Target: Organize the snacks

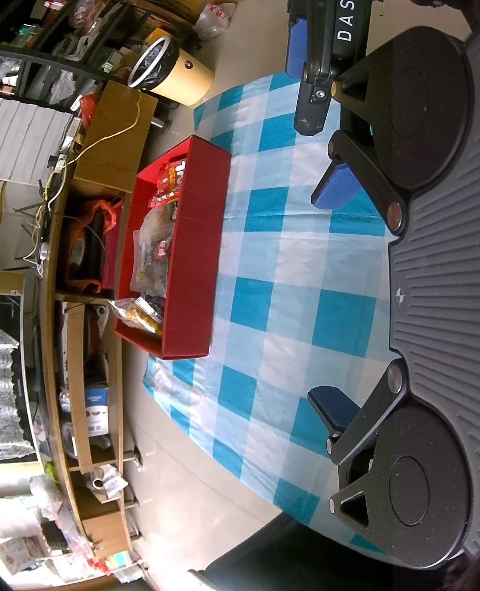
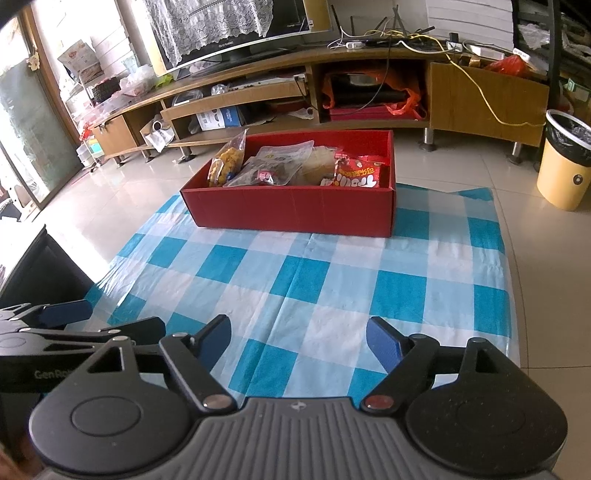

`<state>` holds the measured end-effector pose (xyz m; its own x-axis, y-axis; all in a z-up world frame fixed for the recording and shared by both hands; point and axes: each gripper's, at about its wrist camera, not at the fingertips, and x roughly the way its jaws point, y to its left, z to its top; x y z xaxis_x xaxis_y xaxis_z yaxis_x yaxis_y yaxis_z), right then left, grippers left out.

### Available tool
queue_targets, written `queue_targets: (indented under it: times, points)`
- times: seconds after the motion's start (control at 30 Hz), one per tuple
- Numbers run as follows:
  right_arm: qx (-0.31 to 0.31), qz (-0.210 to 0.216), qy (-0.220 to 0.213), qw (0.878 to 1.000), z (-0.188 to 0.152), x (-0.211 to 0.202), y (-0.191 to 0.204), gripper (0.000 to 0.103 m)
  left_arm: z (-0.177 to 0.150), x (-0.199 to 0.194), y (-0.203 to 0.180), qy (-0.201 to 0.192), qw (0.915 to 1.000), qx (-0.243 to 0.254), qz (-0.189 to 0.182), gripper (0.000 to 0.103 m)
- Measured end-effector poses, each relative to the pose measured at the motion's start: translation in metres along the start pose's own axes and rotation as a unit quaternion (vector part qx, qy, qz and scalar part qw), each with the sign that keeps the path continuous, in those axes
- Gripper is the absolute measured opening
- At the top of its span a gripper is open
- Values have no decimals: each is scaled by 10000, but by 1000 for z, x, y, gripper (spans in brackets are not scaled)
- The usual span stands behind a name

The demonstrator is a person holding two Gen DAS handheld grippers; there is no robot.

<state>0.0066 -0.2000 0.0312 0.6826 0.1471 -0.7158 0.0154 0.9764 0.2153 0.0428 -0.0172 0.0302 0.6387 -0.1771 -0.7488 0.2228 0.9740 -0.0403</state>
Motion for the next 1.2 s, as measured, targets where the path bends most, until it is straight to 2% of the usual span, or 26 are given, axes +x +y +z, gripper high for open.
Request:
queue_targets:
  times: [0.6,0.67,0.7,0.9,1.0,1.17,1.2]
  points:
    - [-15,-28,94,10000,-2,5,-1,81,-1,2,0,37,10000,5,24,103]
    - [-7,-36,120,9999,-4,8,-3,84,-3,4,1,60,10000,31,59,103]
    - [5,-60,159,9999,-6,12,-5,88,-4,5,1,82,9999,49,99,103]
    - [-13,-528,617,9967,-23,54,-21,88,-18,19,11,349,9982,128,471,103]
    - [-85,-679,687,9953,-28,69,-23,88,-25,29,17,511,9975,83,491,103]
    - [-252,-769,337,9962,-39,90,-14,95,-29,47,22,636,9966,91,518,103]
    - [-315,-841,301,9955,-41,97,-11,103,-29,51,23,643,9966,76,515,103]
